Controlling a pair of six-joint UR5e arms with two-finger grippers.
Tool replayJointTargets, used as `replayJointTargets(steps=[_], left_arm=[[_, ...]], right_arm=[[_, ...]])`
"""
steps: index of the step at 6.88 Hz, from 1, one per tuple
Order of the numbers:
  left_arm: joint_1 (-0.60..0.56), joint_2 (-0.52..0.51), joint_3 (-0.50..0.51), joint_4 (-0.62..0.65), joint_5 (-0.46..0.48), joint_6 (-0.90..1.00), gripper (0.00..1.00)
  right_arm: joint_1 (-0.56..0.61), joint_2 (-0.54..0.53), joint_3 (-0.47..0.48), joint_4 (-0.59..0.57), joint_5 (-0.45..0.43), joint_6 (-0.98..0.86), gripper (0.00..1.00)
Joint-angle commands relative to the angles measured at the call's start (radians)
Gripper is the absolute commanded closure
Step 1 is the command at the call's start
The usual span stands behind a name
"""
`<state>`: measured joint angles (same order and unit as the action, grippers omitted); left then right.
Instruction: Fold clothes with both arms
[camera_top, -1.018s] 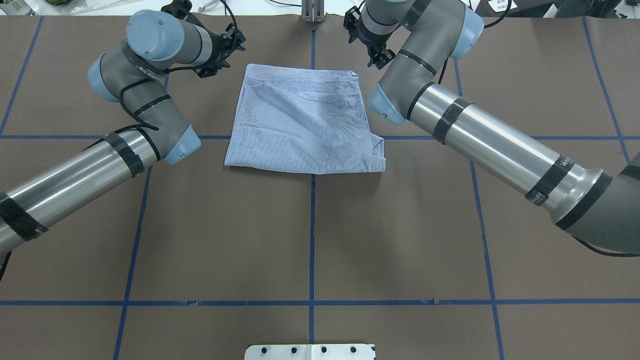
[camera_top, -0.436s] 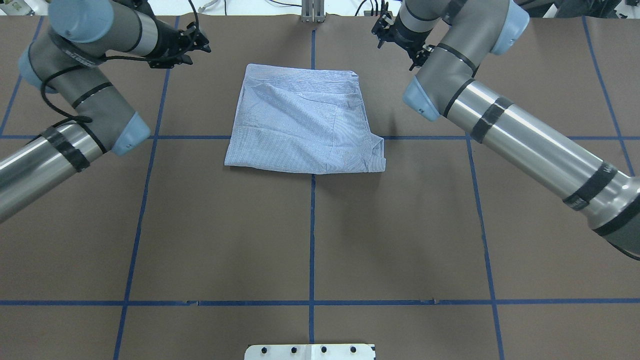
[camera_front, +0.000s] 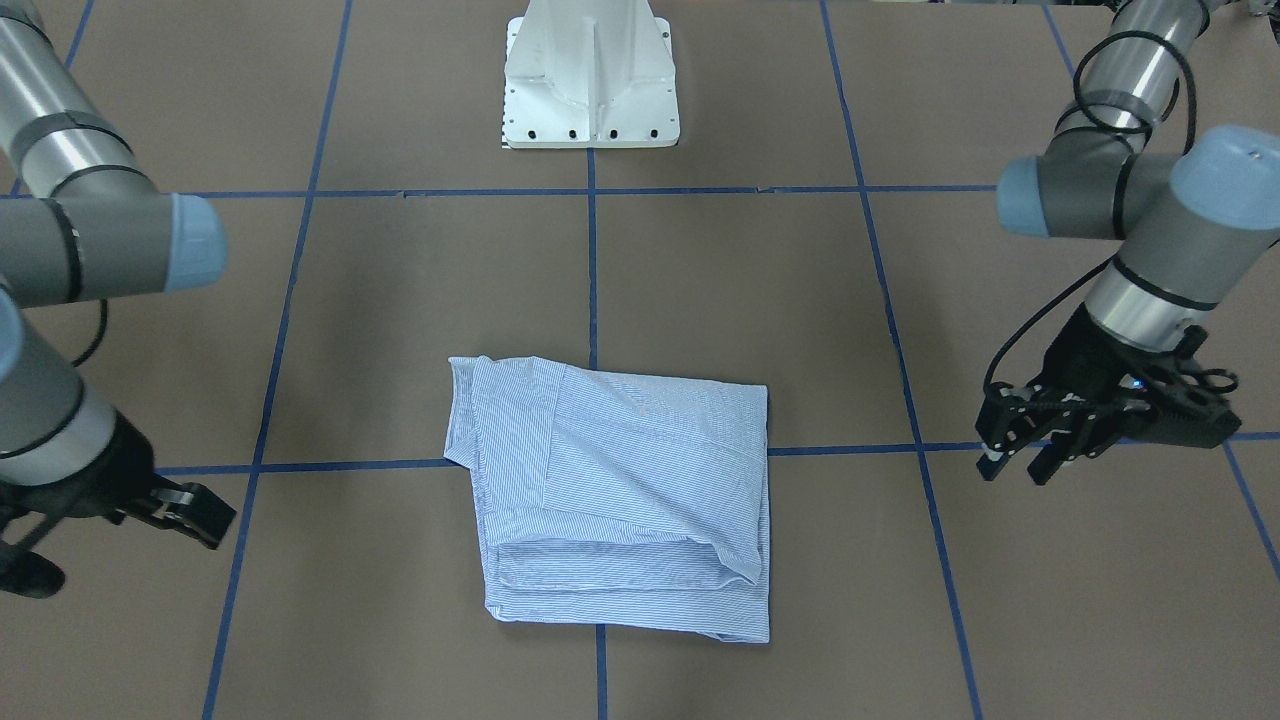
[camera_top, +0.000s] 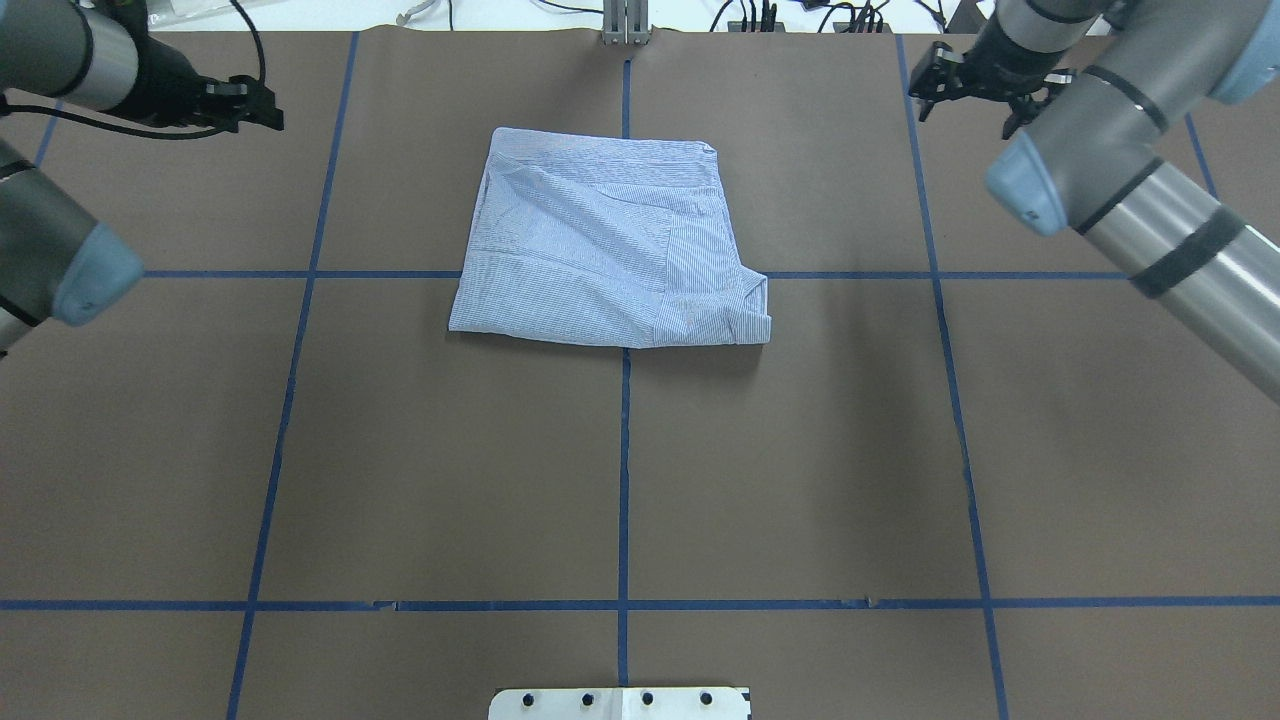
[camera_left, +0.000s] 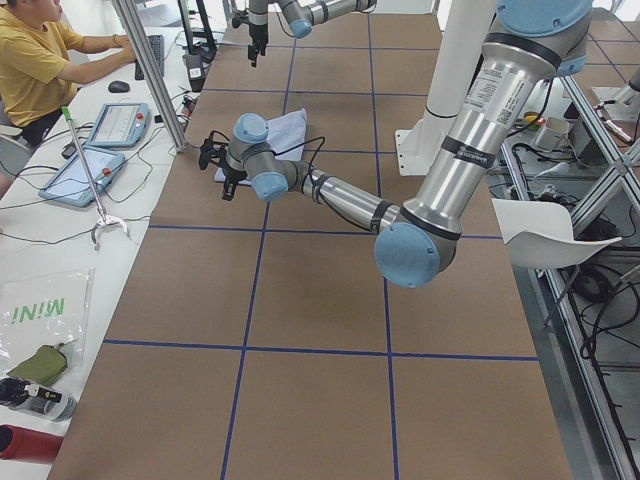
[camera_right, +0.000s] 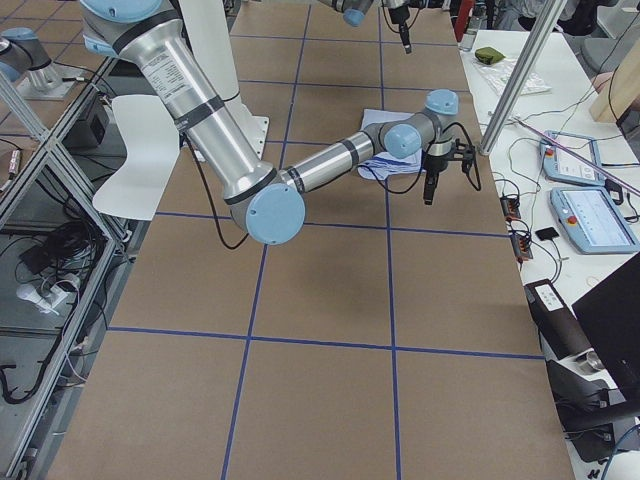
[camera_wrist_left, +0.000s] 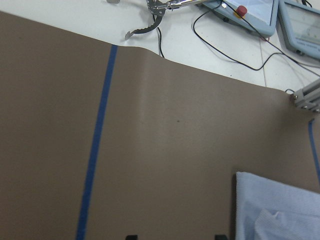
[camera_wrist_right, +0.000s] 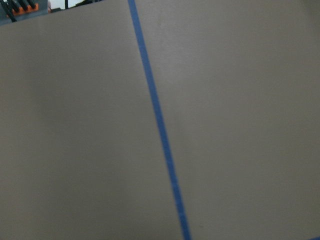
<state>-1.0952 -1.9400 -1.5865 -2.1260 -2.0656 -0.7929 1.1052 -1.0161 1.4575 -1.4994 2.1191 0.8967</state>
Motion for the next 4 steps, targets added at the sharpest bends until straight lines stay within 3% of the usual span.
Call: replayJointTargets(steps=[1,3,4], left_arm=[[-0.165,0.161,-0.131,0.148,-0.144,0.423,0.38],[-0.318,0.322,-0.156,0.144,-0.232,0.682,0.01],[-0.327,0.416,-0.217,0.135,-0.231,0.690,0.01]], right_arm=[[0.114,-0.210,0.130,-0.016,0.077,-0.288,0.00],[0.200,-0.367,0.190,-0.018,0.111,-0.499,0.00],[0.250,-0.443,0.229,-0.019,0.160,-0.563,0.00]])
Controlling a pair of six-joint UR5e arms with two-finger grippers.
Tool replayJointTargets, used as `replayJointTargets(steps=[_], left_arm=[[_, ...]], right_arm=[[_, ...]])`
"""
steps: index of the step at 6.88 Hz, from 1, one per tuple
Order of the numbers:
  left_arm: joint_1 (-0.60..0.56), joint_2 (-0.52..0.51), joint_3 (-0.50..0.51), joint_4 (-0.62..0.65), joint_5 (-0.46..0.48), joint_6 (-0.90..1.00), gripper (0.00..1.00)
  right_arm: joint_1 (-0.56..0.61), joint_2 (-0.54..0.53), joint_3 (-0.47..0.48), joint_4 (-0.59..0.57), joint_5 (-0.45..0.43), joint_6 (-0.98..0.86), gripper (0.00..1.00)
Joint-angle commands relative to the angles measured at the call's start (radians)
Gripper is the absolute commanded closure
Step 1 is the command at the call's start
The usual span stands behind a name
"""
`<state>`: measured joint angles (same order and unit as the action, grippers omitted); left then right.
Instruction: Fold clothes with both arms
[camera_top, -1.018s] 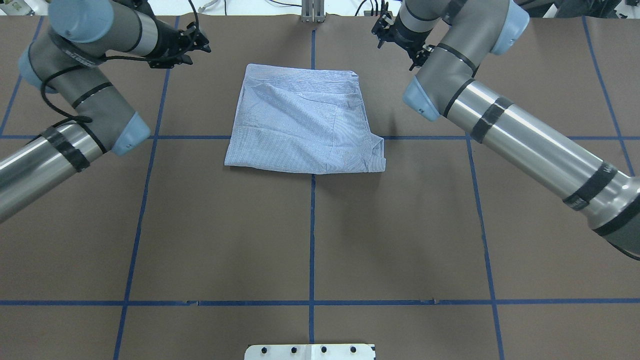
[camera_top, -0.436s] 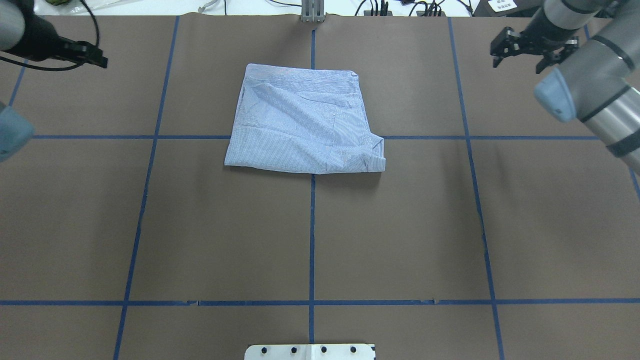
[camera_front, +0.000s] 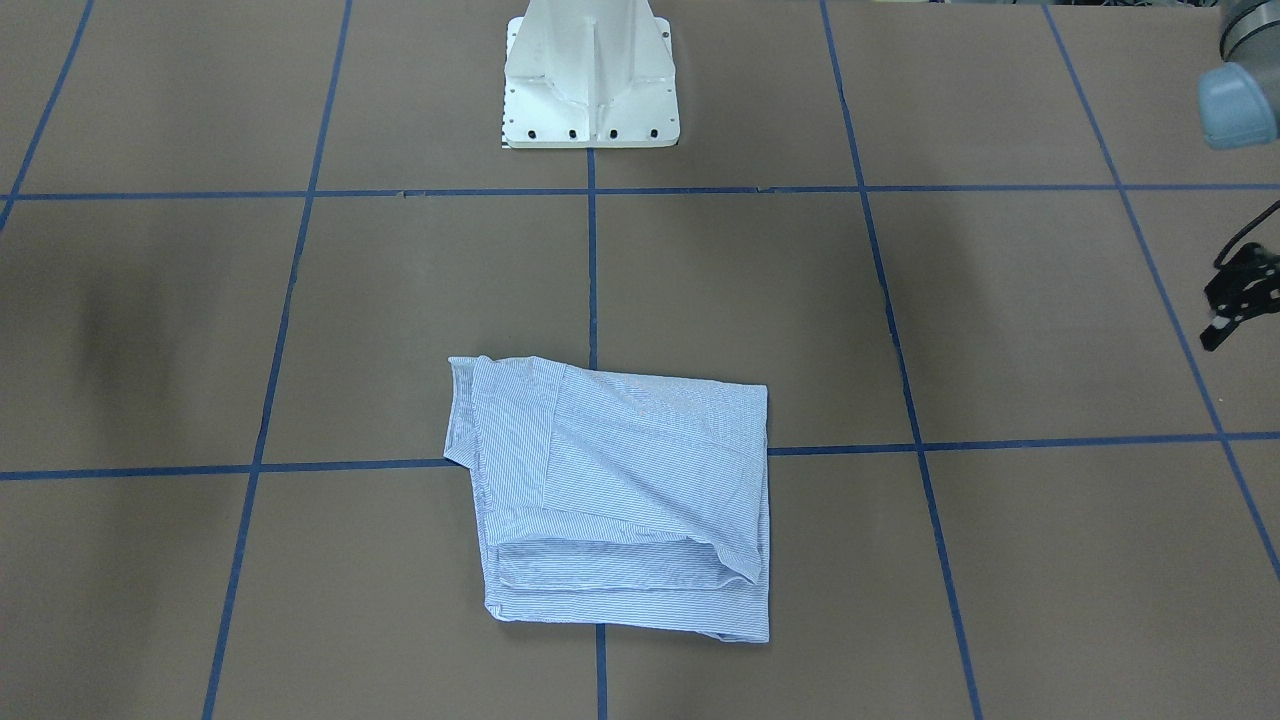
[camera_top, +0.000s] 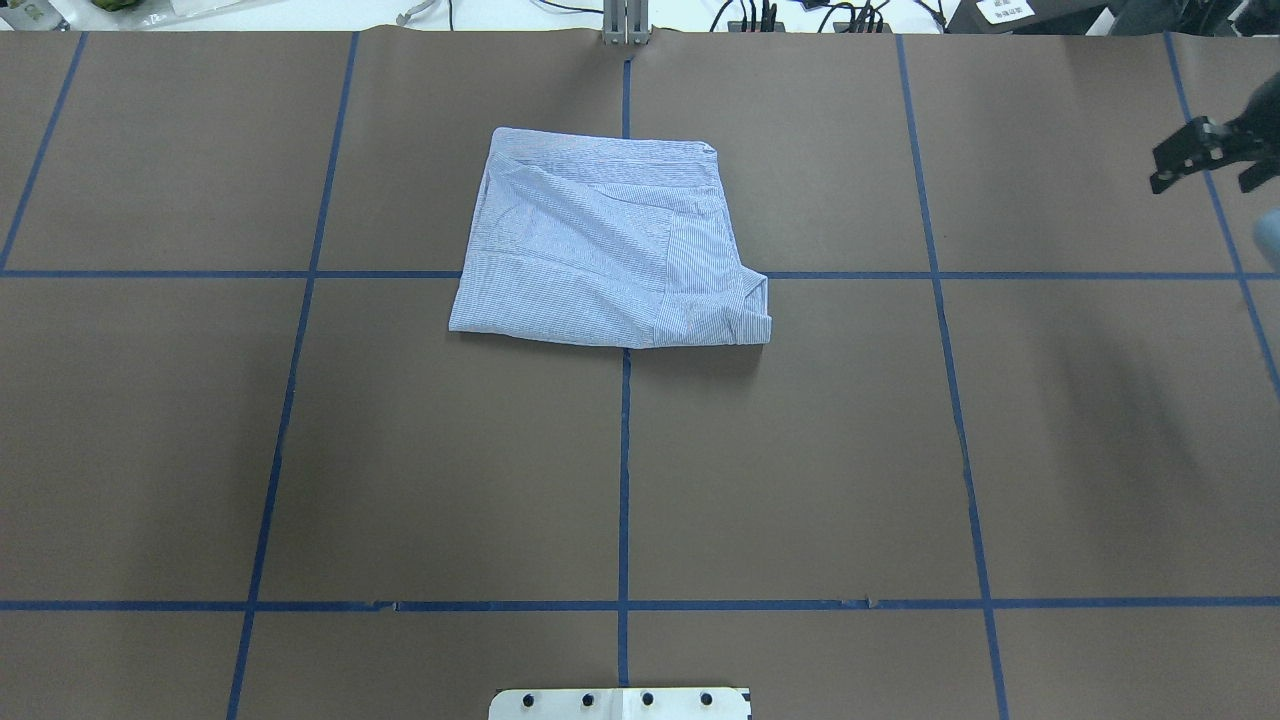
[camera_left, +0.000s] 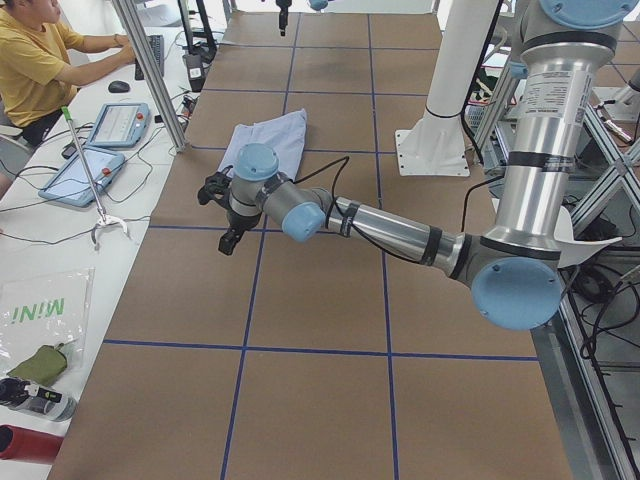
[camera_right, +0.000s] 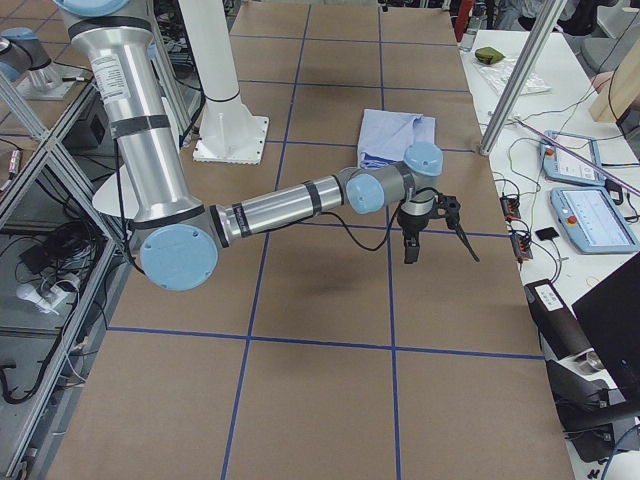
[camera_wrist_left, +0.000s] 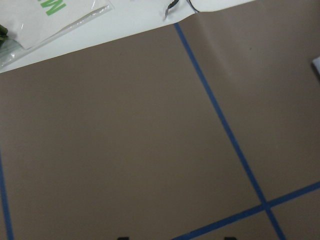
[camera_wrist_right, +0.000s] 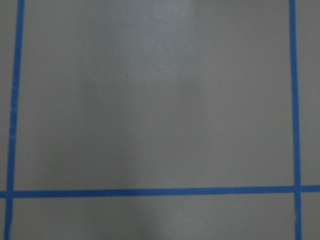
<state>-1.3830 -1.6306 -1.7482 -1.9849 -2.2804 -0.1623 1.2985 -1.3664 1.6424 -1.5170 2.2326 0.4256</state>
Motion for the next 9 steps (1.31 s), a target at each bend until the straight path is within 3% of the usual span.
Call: replayJointTargets(steps=[1,4,9], left_arm=[[-0.068,0.144,-0.072,-0.011,-0.021,0.061,0.01],[-0.084,0.207,-0.103,-0.012,-0.022,0.063,0.01],[-0.084,0.202,-0.105,-0.008,-0.022,0.060,0.01]], right_arm=[[0.082,-0.147,0.092,-0.006,0.058,-0.126,0.00],[0.093,-0.163,0.134,-0.100,0.041,-0.211,0.00],[0.093,-0.163,0.136,-0.097,0.045,-0.209,0.00]])
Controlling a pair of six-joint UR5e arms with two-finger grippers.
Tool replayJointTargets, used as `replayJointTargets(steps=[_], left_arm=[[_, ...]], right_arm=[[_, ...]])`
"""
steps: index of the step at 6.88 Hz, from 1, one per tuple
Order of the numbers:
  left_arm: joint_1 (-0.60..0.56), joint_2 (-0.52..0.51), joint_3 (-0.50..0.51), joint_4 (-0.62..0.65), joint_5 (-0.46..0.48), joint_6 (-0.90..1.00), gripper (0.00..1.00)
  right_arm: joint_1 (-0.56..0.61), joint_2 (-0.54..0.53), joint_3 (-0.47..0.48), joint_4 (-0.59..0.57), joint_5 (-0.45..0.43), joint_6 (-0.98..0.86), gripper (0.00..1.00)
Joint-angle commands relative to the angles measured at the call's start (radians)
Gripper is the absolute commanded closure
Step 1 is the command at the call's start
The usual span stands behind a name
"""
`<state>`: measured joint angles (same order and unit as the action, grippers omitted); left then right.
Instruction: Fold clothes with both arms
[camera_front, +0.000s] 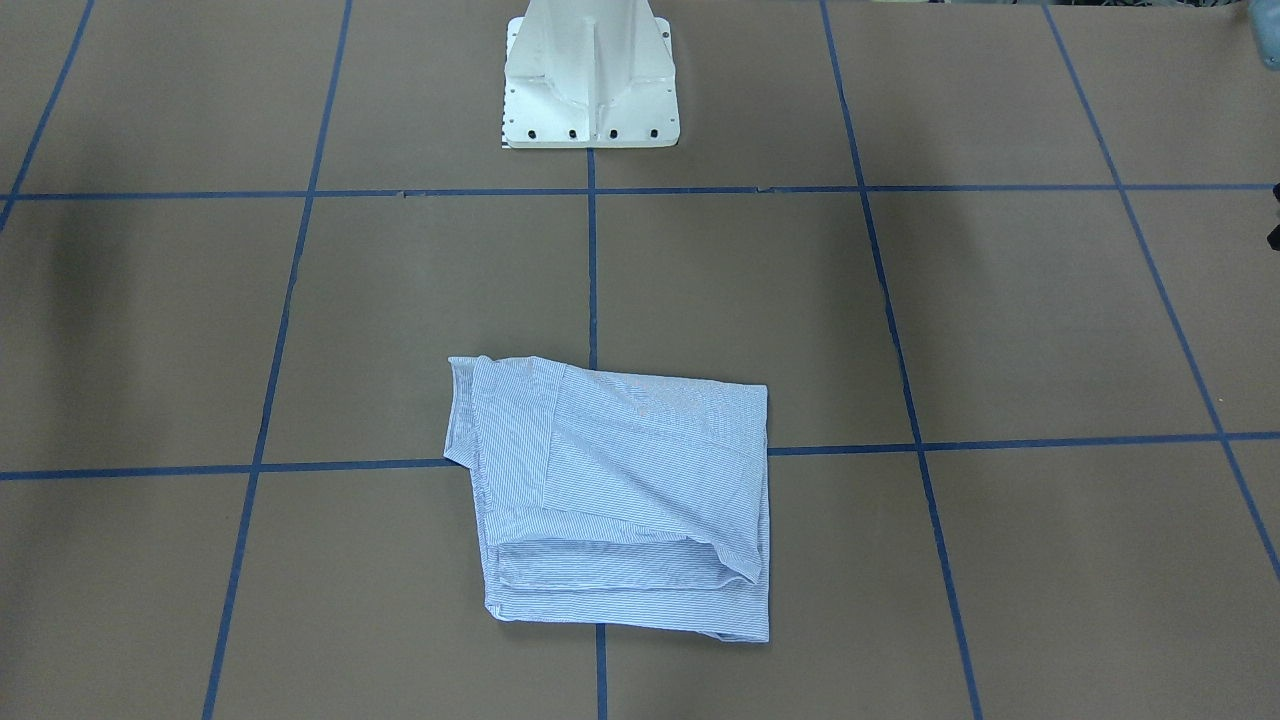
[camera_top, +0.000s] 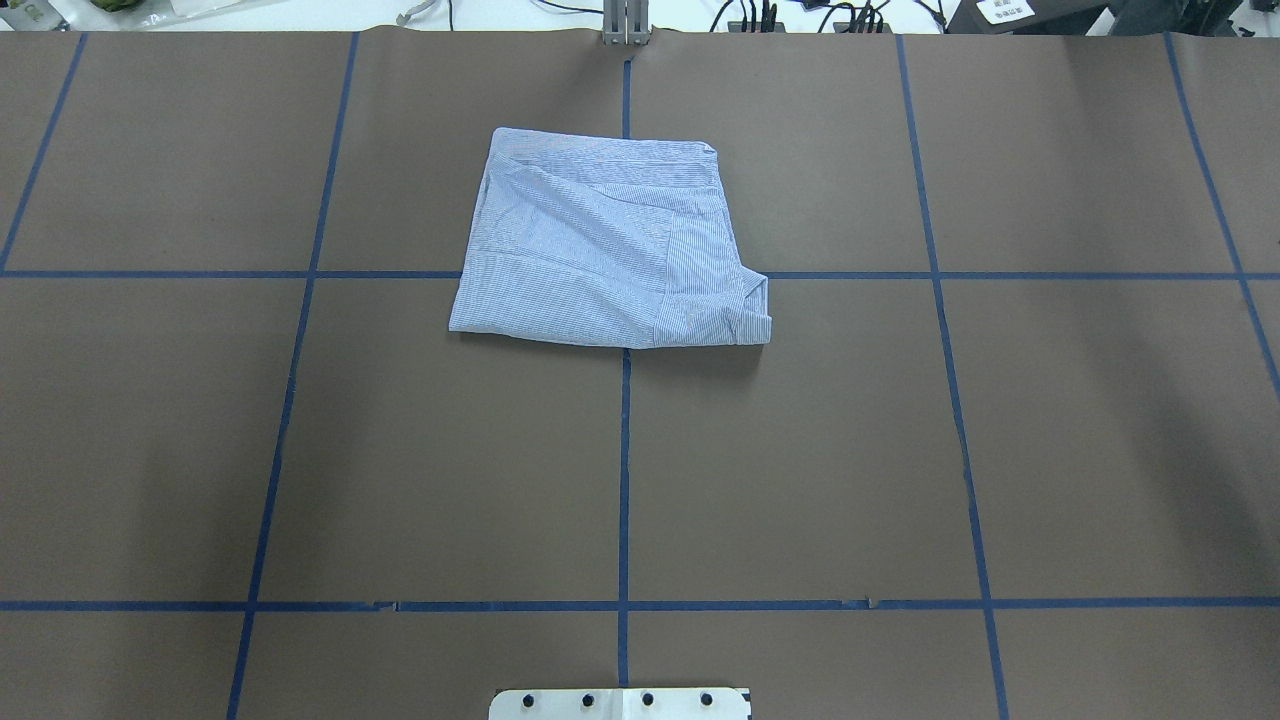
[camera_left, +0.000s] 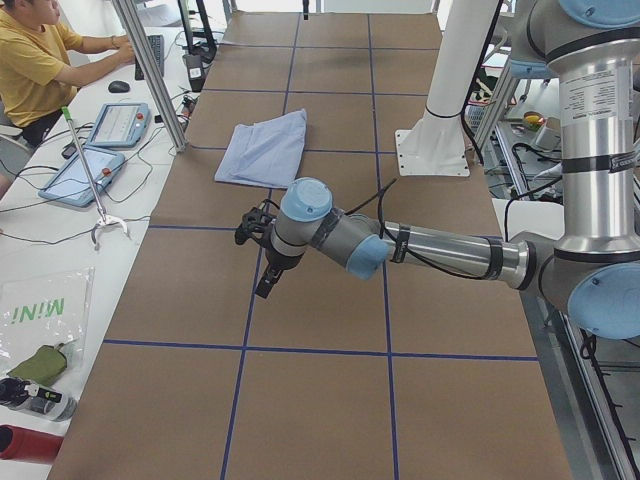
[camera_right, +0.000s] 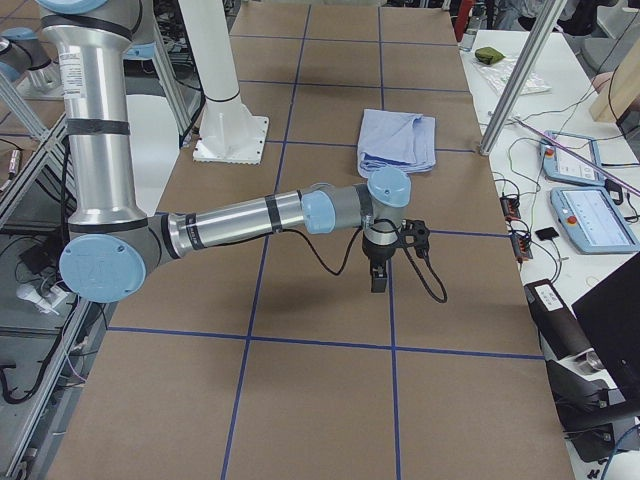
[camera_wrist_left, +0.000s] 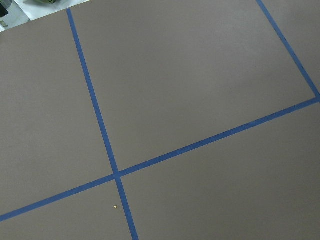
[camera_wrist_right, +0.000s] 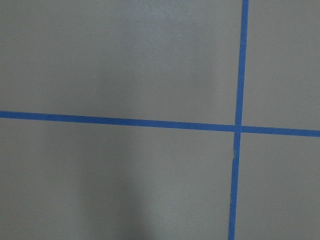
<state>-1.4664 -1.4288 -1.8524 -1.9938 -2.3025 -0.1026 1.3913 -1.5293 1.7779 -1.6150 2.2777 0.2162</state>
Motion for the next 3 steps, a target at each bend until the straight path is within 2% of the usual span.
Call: replayJointTargets(steps=[1,3], left_arm=[[0.000,0.001,0.001,0.000,0.000,0.000,0.01],[0.000,0.001,0.001,0.001,0.000,-0.002,0.01]], right_arm=[[0.000,-0.003,0.000,0.003,0.000,0.000,0.00],[0.000,-0.005,-0.003,0.006,0.002,0.000,0.00]])
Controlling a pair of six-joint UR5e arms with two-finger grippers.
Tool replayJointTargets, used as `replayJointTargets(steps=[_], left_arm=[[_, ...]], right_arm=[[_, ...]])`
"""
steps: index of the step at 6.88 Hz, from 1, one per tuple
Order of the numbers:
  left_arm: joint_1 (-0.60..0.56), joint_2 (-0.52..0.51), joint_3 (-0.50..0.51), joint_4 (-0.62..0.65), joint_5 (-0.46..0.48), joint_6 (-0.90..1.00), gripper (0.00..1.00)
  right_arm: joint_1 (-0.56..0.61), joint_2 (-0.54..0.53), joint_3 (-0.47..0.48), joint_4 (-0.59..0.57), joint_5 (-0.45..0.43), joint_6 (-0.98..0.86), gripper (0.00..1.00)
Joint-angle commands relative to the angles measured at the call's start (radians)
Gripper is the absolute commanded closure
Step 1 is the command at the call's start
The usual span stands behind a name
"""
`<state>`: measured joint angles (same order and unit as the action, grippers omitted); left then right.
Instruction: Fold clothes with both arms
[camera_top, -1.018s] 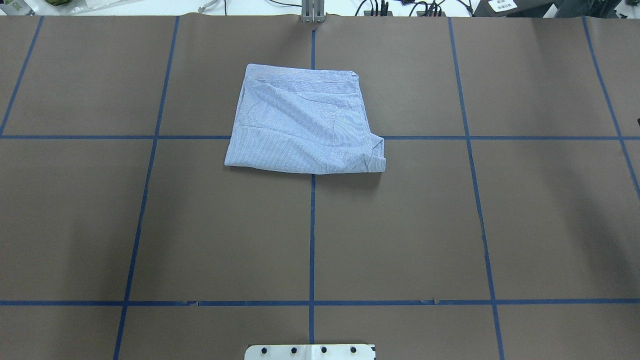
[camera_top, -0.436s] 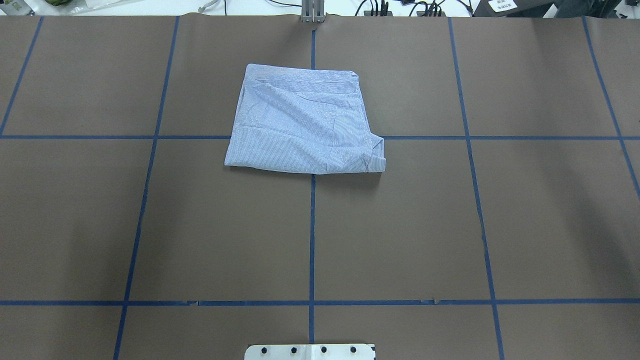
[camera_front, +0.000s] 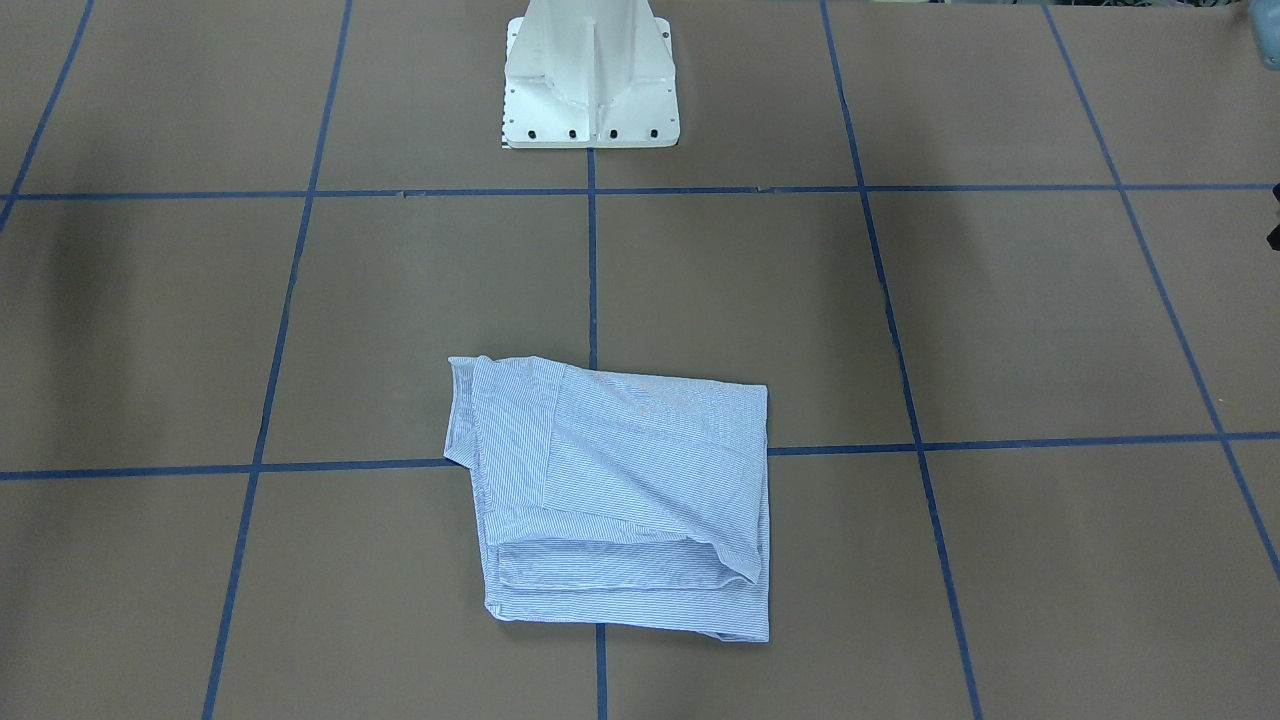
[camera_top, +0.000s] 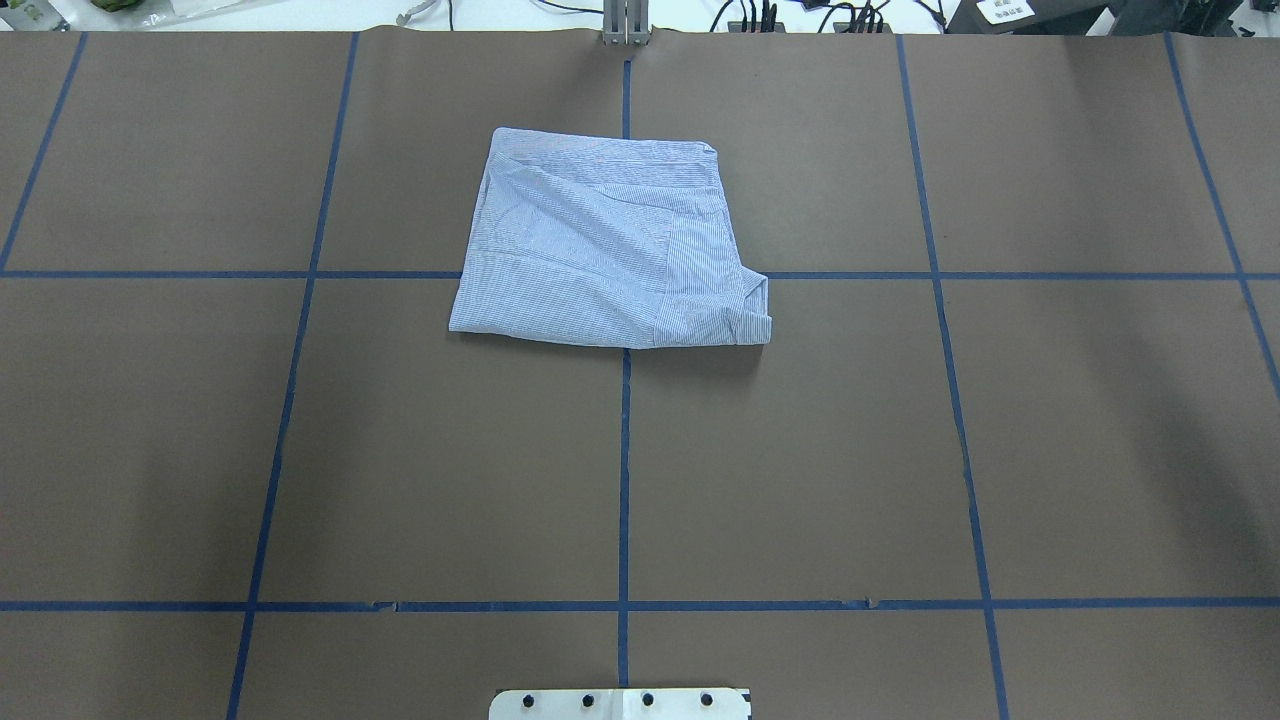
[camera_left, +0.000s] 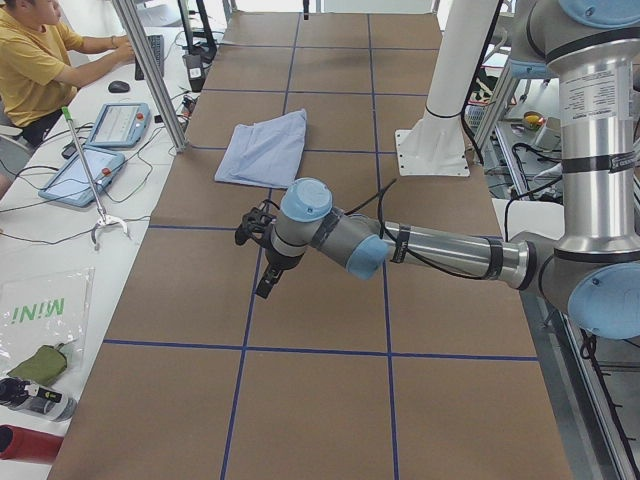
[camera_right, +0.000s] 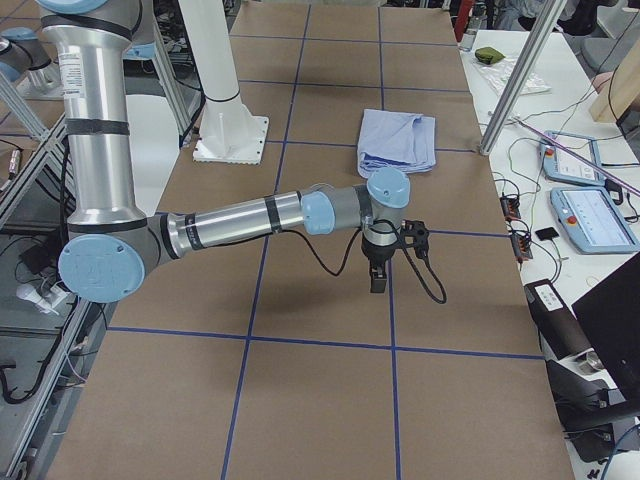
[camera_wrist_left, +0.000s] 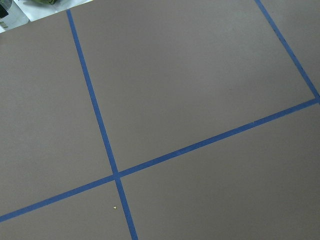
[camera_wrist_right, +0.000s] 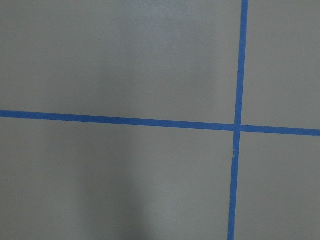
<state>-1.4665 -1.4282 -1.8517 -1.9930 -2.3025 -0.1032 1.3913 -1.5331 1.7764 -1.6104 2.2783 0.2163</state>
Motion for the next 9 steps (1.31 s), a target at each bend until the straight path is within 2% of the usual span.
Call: replayJointTargets(steps=[1,9], left_arm=[[0.000,0.000,0.000,0.000,0.002,-0.009,0.01],[0.000,0.002,0.014,0.013,0.003,-0.012,0.00]], right_arm=[[0.000,-0.001,-0.006,0.001,0.001,0.000,0.00],[0.000,-0.008,-0.009,0.003,0.013,-0.002,0.00]])
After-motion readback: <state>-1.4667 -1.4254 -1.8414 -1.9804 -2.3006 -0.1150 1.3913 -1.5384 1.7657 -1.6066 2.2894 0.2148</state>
